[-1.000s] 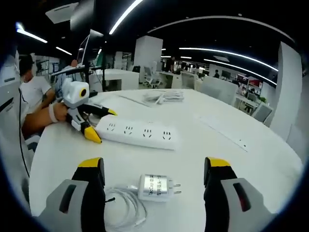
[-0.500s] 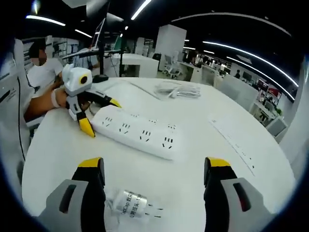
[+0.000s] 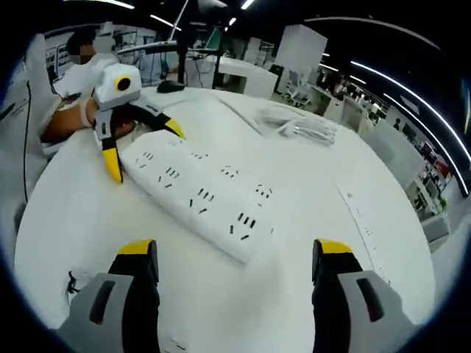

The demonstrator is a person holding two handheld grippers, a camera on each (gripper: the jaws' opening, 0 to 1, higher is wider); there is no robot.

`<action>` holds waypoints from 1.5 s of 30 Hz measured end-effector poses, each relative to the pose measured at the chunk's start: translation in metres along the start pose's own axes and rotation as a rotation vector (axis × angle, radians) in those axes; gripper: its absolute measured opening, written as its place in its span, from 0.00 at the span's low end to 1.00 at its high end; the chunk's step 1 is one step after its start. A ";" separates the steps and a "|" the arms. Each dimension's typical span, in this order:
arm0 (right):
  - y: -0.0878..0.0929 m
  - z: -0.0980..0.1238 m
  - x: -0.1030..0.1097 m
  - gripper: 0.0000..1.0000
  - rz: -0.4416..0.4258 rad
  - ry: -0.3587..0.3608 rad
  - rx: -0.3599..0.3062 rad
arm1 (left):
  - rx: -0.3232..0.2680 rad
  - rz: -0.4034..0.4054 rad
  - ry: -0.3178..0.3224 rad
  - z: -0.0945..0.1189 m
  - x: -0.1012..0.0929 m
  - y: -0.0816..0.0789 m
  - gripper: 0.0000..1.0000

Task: Straighten the power strip on the desk, plug the charger into it

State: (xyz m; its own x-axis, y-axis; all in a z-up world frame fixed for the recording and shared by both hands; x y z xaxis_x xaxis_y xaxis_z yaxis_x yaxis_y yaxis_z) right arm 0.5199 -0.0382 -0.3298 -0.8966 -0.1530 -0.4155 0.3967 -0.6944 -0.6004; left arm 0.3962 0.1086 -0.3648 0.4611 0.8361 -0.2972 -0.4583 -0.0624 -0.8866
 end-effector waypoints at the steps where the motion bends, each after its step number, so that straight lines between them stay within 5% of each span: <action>1: -0.001 -0.003 0.000 0.84 0.008 -0.014 -0.004 | 0.000 0.000 0.000 0.000 0.000 0.000 0.73; 8: -0.005 -0.022 -0.004 0.83 0.082 -0.132 -0.055 | 0.000 0.001 0.000 0.000 0.000 0.000 0.73; 12: -0.010 -0.032 -0.008 0.87 0.028 -0.217 -0.119 | 0.000 0.001 -0.001 0.001 0.000 0.000 0.73; 18: -0.006 -0.046 -0.025 0.87 0.062 -0.225 -0.134 | -0.001 0.001 -0.001 0.001 0.000 -0.001 0.73; 24: -0.014 -0.055 -0.020 0.86 0.081 -0.278 -0.233 | -0.001 0.002 -0.001 0.001 0.000 -0.001 0.73; 31: -0.014 -0.054 -0.013 0.78 0.072 -0.341 -0.248 | -0.001 0.001 0.000 0.001 0.000 -0.001 0.73; 45: -0.014 -0.055 -0.011 0.78 0.086 -0.369 -0.281 | -0.001 0.000 0.002 0.001 0.000 -0.001 0.73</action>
State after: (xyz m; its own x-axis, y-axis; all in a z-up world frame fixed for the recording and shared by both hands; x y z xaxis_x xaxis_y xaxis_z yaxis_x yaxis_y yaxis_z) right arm 0.5351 0.0124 -0.3544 -0.8483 -0.4762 -0.2317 0.4646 -0.4592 -0.7571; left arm 0.3954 0.1089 -0.3634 0.4626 0.8349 -0.2983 -0.4573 -0.0636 -0.8870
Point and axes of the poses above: the point that each gripper's makers call its tool centre point, and the gripper's own axes: z roughly backward along the fingers, x roughly to its left, y roughly out of its underside, the point moved 3 cm from there along z, roughly backward along the fingers, and after that the axes turned 15 degrees about z, right-handed, at the moved point
